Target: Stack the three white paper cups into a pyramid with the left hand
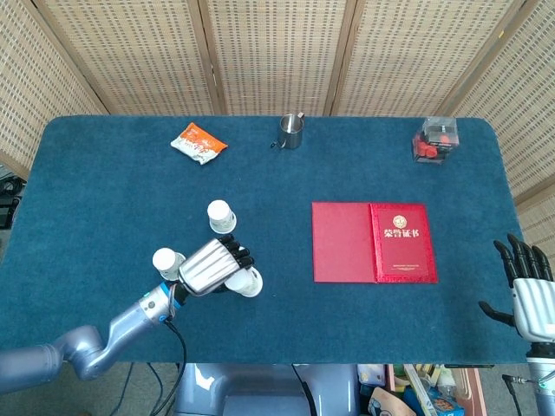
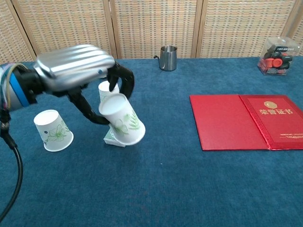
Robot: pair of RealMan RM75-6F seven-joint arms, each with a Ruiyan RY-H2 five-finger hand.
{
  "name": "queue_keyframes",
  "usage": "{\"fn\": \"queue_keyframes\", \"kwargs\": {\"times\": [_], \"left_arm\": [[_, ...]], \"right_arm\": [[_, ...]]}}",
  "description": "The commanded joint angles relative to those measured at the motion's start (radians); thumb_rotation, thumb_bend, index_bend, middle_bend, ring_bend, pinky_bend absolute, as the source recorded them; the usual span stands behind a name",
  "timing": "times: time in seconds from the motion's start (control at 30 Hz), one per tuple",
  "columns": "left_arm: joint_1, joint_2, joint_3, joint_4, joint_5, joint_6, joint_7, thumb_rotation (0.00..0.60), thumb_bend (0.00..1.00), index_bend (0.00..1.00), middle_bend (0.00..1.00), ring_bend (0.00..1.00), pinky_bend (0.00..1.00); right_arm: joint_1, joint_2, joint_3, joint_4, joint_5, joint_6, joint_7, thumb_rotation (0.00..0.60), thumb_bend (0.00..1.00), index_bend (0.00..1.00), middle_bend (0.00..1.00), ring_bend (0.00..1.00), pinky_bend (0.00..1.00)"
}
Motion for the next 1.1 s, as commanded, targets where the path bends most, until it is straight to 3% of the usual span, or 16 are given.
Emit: {"fn": "queue_keyframes", "kwargs": {"times": [0.03, 0.2, 0.4, 0.5, 0.63, 1.1], "left_arm": [[0.048, 0.125, -0.026, -0.055, -0.048, 0.067, -0.076, 0.600, 0.08, 0.51, 0.48, 0.49, 0.39], [0.140, 0.274, -0.002, -0.005, -0.082, 0.156, -0.245, 0.600, 0.08, 0.51, 0.48, 0.49, 0.39], [0.203, 0.314, 0.054, 0.107, -0.111, 0.156, -0.358, 0.600, 0.08, 0.51, 0.48, 0.49, 0.39], [0.238, 0.280, 0.104, 0.194, -0.138, 0.110, -0.384, 0.600, 0.08, 0.51, 0.48, 0.49, 0.39], [0.249, 0.213, 0.125, 0.284, -0.136, 0.089, -0.415, 0.600, 0.08, 0.51, 0.48, 0.49, 0.39], [0.243, 0.117, 0.131, 0.399, -0.131, 0.063, -0.398, 0.600, 0.08, 0.51, 0.47, 0.49, 0.39]], "right_arm": [[0.001, -0.002, -0.003, -0.003, -0.002, -0.004, -0.008, 0.600, 0.00, 0.09, 0.00, 0.00, 0.00], [0.004, -0.007, -0.010, -0.012, -0.009, -0.009, -0.029, 0.600, 0.00, 0.09, 0.00, 0.00, 0.00], [0.007, -0.009, -0.012, -0.020, -0.008, -0.015, -0.041, 0.600, 0.00, 0.09, 0.00, 0.00, 0.00], [0.010, -0.009, -0.014, -0.029, -0.015, -0.015, -0.050, 0.600, 0.00, 0.09, 0.00, 0.00, 0.00], [0.012, -0.012, -0.016, -0.034, -0.021, -0.015, -0.062, 0.600, 0.00, 0.09, 0.00, 0.00, 0.00], [0.011, -0.008, -0.015, -0.025, -0.006, -0.022, -0.048, 0.600, 0.00, 0.09, 0.00, 0.00, 0.00]]}}
